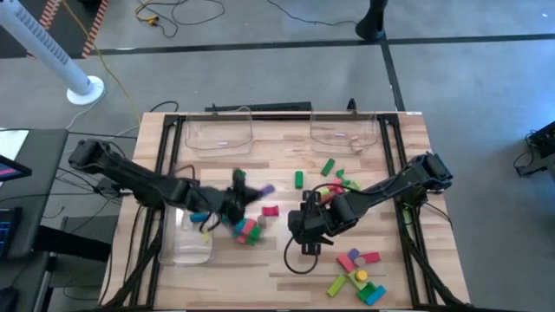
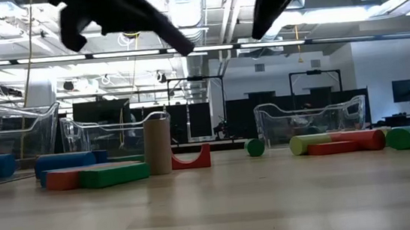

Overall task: Sort blocks by size
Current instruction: Put the blue rectangular block into the top left transparent bin

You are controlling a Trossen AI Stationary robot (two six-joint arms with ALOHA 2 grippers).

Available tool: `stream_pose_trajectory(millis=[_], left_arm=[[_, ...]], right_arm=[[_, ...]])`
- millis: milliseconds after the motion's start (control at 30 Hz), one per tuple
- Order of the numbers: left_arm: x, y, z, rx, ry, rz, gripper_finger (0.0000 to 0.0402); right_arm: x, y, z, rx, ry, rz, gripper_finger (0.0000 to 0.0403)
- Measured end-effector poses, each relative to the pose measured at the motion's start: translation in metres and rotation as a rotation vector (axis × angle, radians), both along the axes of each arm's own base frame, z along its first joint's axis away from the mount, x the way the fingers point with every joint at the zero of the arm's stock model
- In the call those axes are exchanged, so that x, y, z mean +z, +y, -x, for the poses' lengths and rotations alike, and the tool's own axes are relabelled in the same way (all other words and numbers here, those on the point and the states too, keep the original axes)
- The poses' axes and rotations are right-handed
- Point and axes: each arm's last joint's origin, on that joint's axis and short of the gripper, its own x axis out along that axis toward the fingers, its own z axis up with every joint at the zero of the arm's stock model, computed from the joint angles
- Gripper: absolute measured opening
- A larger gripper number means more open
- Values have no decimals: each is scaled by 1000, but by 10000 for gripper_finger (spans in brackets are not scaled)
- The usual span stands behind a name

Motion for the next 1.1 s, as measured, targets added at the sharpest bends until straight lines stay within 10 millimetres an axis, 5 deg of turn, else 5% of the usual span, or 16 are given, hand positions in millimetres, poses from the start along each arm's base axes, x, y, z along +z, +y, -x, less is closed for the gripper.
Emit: stream_pose_trajectory(millis=[367, 667, 867, 1100], left_arm=[[15, 111, 47, 513, 6, 221, 57], [-14, 189, 77, 796, 144, 473, 57], [-39, 217, 84, 909, 230, 598, 59], [-51, 225, 81, 917, 251, 656, 89]], right_arm=[[-2, 22, 16, -3, 27, 44, 217], [-2, 33, 23, -11, 13, 72, 214], [-2, 38, 26, -12, 10, 66, 214], [-1, 39, 27, -23, -6, 87, 214]])
